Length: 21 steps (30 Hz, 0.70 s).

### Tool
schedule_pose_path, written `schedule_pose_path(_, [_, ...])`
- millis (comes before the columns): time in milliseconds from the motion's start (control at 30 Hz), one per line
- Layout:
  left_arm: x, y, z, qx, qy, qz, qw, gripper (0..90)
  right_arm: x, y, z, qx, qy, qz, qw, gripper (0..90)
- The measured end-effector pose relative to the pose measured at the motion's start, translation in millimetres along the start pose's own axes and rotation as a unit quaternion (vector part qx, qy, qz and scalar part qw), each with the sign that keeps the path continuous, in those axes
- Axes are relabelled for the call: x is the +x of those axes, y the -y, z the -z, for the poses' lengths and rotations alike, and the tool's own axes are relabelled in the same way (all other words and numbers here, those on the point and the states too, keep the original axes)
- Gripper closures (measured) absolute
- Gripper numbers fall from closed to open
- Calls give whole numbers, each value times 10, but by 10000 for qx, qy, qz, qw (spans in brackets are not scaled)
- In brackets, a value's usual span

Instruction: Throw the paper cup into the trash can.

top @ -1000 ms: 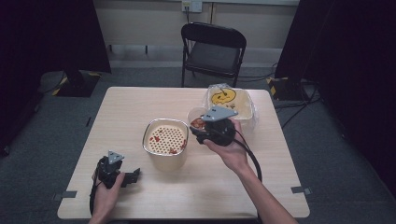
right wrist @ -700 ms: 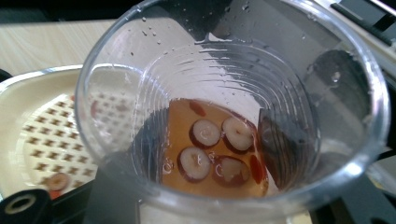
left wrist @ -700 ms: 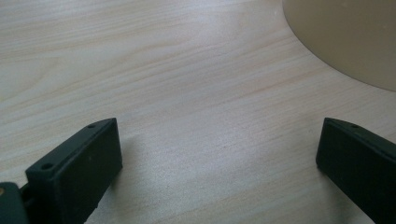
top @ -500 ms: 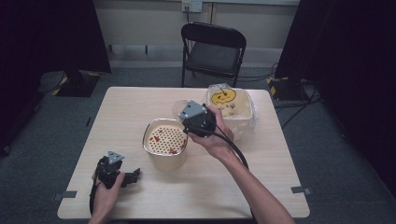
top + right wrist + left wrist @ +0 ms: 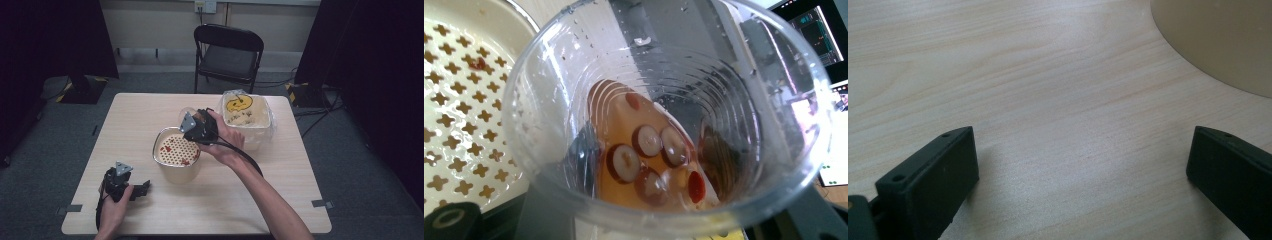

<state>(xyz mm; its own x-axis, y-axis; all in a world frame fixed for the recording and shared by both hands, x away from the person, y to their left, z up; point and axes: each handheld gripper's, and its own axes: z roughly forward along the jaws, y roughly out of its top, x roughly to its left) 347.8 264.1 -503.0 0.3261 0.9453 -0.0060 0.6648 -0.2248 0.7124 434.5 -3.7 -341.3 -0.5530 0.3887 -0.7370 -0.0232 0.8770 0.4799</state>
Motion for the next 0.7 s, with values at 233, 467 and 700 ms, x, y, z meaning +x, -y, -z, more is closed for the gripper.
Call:
schedule_pose_path(233, [0,0,0,0,0,0,10000,0,56,-49,-58,125,217,508,9984,474])
schedule_pose_path(467, [-1,0,0,0,5,8,10000,0,111,-98,-112,310,343,1055,9933,481])
schedule_pose_path(700, [-2,1,-1,-2,6,13,10000,0,182,-96,-185,374,402,1475,9875,481])
